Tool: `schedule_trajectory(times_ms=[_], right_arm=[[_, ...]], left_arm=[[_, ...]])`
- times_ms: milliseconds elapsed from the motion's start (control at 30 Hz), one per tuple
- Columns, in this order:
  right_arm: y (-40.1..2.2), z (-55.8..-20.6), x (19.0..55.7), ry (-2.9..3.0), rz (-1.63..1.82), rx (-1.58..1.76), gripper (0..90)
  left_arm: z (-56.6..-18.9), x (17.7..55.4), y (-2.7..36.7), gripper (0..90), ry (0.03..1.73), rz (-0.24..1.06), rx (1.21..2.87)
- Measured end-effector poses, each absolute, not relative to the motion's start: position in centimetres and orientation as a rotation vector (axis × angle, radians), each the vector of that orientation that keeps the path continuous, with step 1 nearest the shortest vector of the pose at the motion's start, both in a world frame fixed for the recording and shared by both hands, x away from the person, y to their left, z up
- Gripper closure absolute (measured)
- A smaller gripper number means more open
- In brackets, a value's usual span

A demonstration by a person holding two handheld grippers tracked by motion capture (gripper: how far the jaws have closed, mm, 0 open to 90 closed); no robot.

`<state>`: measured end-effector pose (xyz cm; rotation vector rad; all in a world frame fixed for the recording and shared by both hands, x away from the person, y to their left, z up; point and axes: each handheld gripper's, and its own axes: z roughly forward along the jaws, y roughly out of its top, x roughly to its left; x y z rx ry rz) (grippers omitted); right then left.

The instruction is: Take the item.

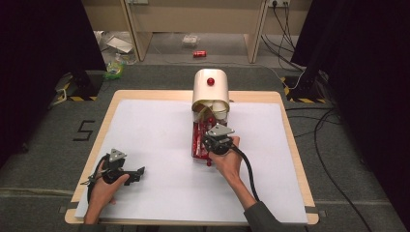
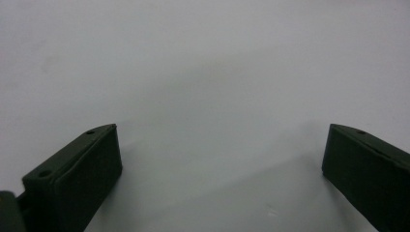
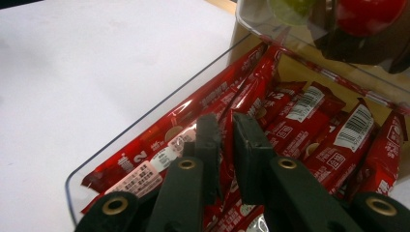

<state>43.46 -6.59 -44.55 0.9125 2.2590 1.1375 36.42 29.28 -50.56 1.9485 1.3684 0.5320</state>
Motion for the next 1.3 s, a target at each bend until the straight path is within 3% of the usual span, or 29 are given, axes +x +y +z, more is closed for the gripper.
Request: schedule_trajectory(times_ms=[433,1300], right_arm=[[-10.0,-42.9,42.3,2.316,1.243,0.877,85.8],[-12.4,-41.4,39.5,2.299,1.238,0.74,87.0]], left_arm=[[-50.6,36.4,29.2,0.0,1.366,0.541,1.958],[-50.6,36.4,29.1,0.0,1.368,0.546,1.959]])
